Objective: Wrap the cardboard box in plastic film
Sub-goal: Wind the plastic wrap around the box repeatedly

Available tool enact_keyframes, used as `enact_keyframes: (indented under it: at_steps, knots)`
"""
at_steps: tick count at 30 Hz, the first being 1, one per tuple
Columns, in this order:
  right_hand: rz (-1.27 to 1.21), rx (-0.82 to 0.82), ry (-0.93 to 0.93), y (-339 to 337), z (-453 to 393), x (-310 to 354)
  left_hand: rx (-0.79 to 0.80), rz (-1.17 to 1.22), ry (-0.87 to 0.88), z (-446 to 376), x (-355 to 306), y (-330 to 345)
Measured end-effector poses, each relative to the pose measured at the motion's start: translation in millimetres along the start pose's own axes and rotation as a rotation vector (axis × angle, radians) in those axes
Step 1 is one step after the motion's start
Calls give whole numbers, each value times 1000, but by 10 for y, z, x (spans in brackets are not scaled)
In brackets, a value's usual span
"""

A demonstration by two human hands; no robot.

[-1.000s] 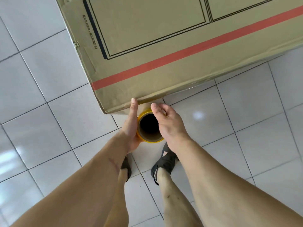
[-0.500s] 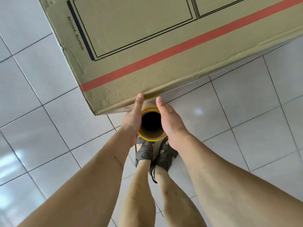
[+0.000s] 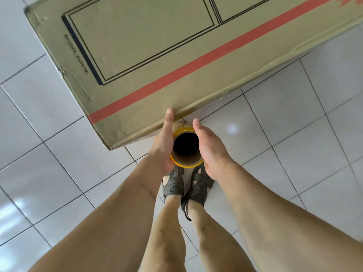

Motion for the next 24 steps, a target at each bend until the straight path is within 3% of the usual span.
enact_keyframes:
  at_steps: [6,11,14,18,20,24]
  knots:
    - [206,-120,-110,-125,-21,206,136,210,7,-58,84,124]
    - [22,-91,7,-131,17,116,-55,-29,-14,-118,-16,145]
    - [-4,-94,10,-167,48,115,47,46,-15,-134,-44,195]
    - [152,-146,-75,-343,31,208,183,150,-27,-137,5,285]
    - [138,-147,-76,-435,19,224,151,102,-29,-139,-23,374]
    - [50,1,-15,-512,-1,179,-29,83,14,-368,-12,369]
Point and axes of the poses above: each hand's wrist, its own z-axis away from the middle knuckle, its own y-axis out of the palm, x = y × z, the point moved 2 cm from there along -z, towards the middle knuckle, and after that the axes turned 15 degrees about x, right-handed, at the moved point
